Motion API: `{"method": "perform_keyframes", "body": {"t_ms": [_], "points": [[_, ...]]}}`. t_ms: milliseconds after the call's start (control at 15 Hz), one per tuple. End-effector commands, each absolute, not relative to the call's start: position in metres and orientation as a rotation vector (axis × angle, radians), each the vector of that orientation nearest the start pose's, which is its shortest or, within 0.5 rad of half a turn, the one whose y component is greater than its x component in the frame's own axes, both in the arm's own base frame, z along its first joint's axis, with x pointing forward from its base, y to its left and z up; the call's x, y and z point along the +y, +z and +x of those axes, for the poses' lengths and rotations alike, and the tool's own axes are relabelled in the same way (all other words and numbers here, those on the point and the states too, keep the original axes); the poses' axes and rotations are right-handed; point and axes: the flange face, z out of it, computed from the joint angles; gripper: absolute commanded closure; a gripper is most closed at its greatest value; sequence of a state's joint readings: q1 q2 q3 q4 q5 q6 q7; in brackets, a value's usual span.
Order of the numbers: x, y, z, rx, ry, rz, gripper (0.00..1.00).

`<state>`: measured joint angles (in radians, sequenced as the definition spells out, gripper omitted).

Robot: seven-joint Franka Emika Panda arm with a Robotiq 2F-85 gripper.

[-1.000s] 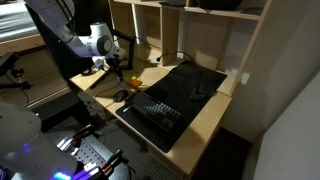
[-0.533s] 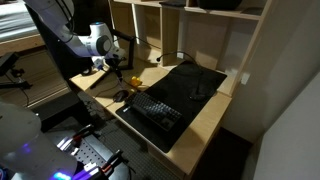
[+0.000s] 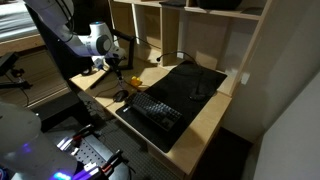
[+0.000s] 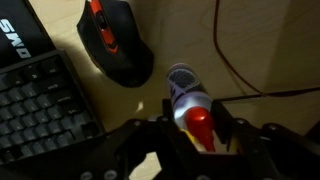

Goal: Move the white bottle to the right edge of the table

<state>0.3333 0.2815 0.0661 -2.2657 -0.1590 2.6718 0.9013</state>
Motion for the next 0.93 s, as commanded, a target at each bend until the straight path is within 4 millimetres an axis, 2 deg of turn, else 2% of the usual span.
{"method": "perform_keyframes", "body": {"t_ms": [0, 133, 200, 400, 467, 533, 667, 867], "points": [[0.218, 0.247, 0.506, 0.541, -0.227, -3.062, 0.86], [0.218, 0.248, 0.506, 0.541, -0.228, -3.061, 0.98], [0.218, 0.248, 0.506, 0.543, -0.224, -3.062, 0.94], [0.220, 0.248, 0.506, 0.523, -0.214, -3.046, 0.94], [0.208, 0.300, 0.494, 0.502, -0.272, -3.049, 0.94], [0.204, 0.315, 0.488, 0.479, -0.268, -3.035, 0.94], [0.195, 0.349, 0.485, 0.473, -0.367, -3.001, 0.94], [0.164, 0.411, 0.472, 0.581, -0.455, -2.961, 0.94]]}}
